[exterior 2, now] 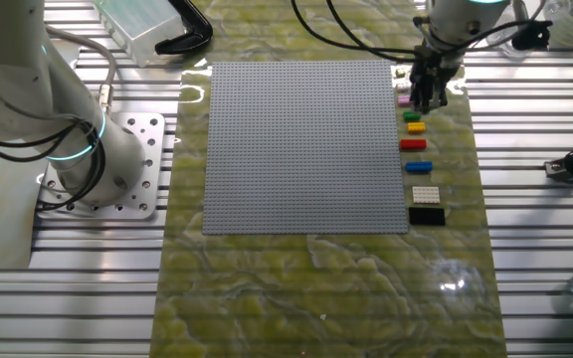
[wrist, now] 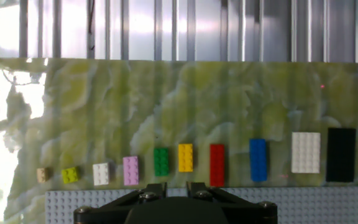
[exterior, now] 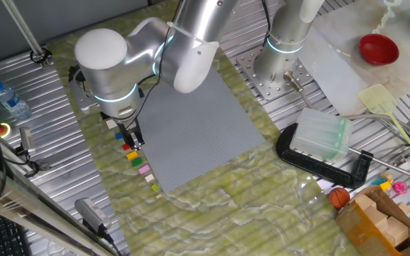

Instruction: Build with small Lego blocks

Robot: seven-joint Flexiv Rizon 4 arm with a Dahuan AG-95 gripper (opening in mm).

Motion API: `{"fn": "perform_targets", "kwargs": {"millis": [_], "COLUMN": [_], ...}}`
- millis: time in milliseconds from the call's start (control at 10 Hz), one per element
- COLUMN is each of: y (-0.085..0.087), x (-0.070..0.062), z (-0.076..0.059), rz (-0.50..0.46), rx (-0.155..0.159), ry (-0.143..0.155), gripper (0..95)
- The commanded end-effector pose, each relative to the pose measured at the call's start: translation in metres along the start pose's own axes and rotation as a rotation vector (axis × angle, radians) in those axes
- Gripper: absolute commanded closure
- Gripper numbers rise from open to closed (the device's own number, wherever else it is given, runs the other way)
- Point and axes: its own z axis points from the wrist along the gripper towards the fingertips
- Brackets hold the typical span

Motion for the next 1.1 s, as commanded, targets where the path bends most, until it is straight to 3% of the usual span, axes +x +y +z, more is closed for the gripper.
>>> {"fn": "perform_targets", "kwargs": {"millis": [100, 500, 1100], "y": [-0.011, -0.032, -0.036], "x": [-0.006, -0.015, -0.017], "z": [0.003, 0.017, 0.042], "rz": [-0.003, 0.004, 0.033], "rx": [0.0, -0.003, -0.008], "ry": [0.004, -0.007, -0.022], "gripper": [76.0, 76.0, 76.0]}}
